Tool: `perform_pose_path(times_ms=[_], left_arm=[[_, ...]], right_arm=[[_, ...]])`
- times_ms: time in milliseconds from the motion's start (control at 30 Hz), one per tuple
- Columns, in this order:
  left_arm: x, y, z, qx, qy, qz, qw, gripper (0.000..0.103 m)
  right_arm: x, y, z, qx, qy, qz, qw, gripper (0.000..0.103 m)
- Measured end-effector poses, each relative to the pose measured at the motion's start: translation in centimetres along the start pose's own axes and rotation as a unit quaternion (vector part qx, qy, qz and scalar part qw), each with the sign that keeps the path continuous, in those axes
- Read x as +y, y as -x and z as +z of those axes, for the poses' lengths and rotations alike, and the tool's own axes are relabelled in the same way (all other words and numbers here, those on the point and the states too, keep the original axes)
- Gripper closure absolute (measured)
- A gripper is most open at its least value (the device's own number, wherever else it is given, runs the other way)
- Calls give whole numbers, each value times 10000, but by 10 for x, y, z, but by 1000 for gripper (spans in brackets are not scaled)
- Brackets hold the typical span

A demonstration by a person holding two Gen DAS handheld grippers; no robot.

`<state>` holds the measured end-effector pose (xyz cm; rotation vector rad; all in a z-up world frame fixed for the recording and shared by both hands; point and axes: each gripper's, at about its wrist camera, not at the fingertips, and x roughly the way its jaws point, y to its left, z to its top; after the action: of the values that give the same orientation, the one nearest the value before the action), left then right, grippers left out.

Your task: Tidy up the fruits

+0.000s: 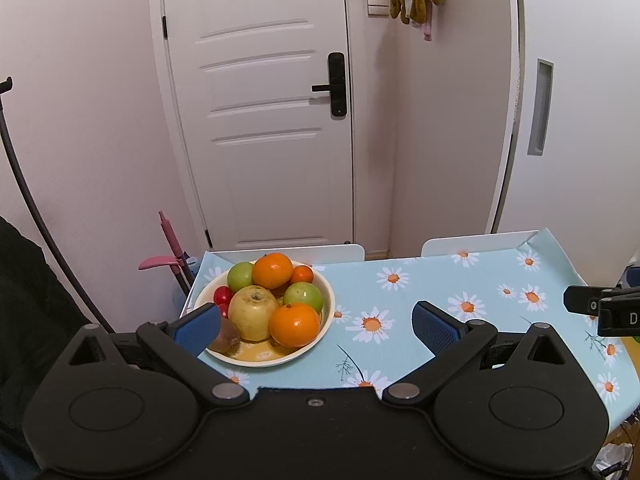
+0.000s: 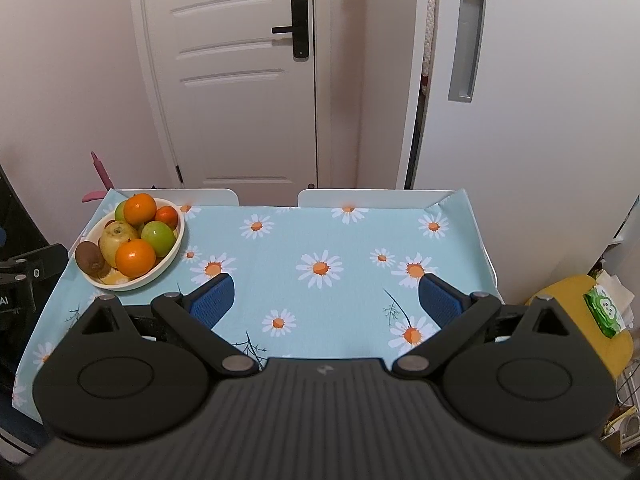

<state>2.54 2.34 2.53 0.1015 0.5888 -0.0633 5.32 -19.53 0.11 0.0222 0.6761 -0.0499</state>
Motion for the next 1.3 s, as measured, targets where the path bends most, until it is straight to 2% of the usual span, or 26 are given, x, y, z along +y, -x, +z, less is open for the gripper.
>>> perform_pose_path(times_ms=[1300], left_arm=[[-3, -3, 2, 16, -33, -19, 10000, 0]], right_arm=[[-2, -3, 0, 43, -82, -67, 9999, 0]])
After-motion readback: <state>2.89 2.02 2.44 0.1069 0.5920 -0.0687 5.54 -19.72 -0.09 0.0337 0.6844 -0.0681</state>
